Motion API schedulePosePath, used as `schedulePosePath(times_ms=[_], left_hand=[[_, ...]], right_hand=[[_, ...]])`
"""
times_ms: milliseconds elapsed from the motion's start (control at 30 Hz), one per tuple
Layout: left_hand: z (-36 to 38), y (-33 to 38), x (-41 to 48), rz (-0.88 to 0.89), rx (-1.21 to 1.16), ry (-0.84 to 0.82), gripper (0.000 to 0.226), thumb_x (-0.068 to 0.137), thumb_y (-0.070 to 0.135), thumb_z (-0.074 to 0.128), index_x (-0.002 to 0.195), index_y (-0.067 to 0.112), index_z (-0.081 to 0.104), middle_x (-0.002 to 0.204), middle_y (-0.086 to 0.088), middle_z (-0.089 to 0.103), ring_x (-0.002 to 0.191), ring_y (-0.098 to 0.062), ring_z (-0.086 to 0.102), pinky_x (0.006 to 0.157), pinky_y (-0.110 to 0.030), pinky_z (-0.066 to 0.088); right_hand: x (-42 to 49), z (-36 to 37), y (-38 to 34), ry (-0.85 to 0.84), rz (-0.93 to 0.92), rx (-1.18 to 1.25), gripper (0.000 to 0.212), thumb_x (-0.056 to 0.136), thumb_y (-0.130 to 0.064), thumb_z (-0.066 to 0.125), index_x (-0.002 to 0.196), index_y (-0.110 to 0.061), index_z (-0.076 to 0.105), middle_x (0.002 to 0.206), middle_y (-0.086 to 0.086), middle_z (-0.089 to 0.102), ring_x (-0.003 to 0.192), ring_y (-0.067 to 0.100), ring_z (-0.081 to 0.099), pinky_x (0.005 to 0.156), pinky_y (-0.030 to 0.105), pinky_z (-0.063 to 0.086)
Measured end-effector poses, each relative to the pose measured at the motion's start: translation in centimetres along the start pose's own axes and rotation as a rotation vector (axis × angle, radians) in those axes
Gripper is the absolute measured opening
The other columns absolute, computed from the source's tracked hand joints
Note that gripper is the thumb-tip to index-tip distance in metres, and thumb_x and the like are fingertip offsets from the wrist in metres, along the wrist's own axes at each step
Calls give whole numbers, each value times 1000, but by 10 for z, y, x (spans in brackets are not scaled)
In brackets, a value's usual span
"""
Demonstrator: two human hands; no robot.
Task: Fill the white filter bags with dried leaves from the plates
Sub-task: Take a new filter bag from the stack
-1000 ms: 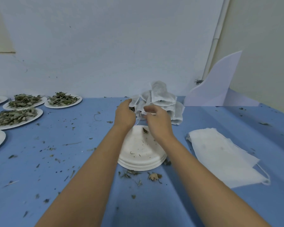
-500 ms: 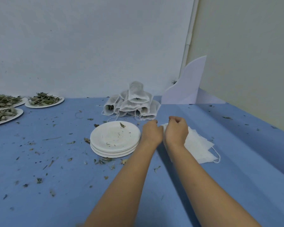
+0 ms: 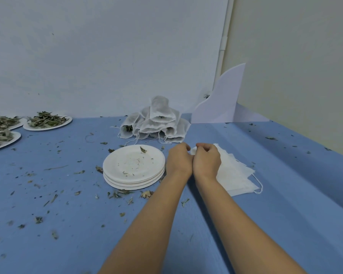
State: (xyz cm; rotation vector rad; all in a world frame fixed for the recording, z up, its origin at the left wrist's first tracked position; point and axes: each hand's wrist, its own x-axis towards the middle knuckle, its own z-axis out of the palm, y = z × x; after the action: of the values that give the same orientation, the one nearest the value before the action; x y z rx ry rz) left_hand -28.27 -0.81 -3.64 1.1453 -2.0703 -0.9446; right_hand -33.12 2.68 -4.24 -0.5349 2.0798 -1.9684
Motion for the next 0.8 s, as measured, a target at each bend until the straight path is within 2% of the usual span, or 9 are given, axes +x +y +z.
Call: schedulePosePath(times_ms=[200,267,367,467,533,600,667,800], left_hand=[[5,-6,5,-33,-47,42,26,86,14,60,110,7,58,106,-10,67,98,-23,61,78,-29,44],[7,-8,6,-40,-72,84,21,86,16,61,107,9,62,103,-8,68,95,-21,62,73,-25,42],[4,-8,8,-27,-117,128,14,87,18,62,99,13,68,96,-3,69,85,-16,61,68,-20,37],[-7,-6,9,-119,-417,146,8,87,15,66,94,12,66,80,0,67,55,-9,61,57,-19,43],[-19,-4,8,-211,-717,118,9,88,7,64,95,8,61,69,-1,61,42,-4,58,48,-17,41],[-37,2,6,-221,-1007,105,10,91,-1,57,90,8,53,74,-5,61,47,-6,63,45,-16,45],[-59,5,5,-166,-1185,151,14,92,-4,54,88,9,50,78,-9,63,55,-11,68,52,-17,53],[-107,-1,-2,54,-1127,285,7,87,9,67,92,11,62,84,-7,67,77,-16,69,70,-21,56]], right_hand=[[2,-1,3,13,-5,19,21,89,-5,44,93,-20,60,96,-8,58,91,11,52,77,24,36],[2,-3,4,23,-4,29,23,88,-4,44,95,-16,62,98,-5,60,92,11,52,78,22,36],[-1,-4,3,49,-1,76,24,88,-2,45,96,-11,65,102,2,65,96,17,58,85,28,45],[-6,-5,-4,67,-38,183,24,86,0,43,88,-13,63,93,0,65,93,22,62,88,43,51],[-10,-4,-9,68,-103,235,24,87,1,43,86,-15,61,87,-7,63,81,15,61,82,41,53],[-14,-3,-13,49,-151,287,23,89,-2,44,87,-19,59,90,-5,63,72,9,59,70,30,54],[-18,1,-20,-18,-168,348,19,92,-4,45,95,-19,57,96,1,62,71,10,59,59,20,51],[-26,18,-39,-316,-204,463,32,93,-2,48,120,-20,45,101,7,64,84,17,65,67,22,55]])
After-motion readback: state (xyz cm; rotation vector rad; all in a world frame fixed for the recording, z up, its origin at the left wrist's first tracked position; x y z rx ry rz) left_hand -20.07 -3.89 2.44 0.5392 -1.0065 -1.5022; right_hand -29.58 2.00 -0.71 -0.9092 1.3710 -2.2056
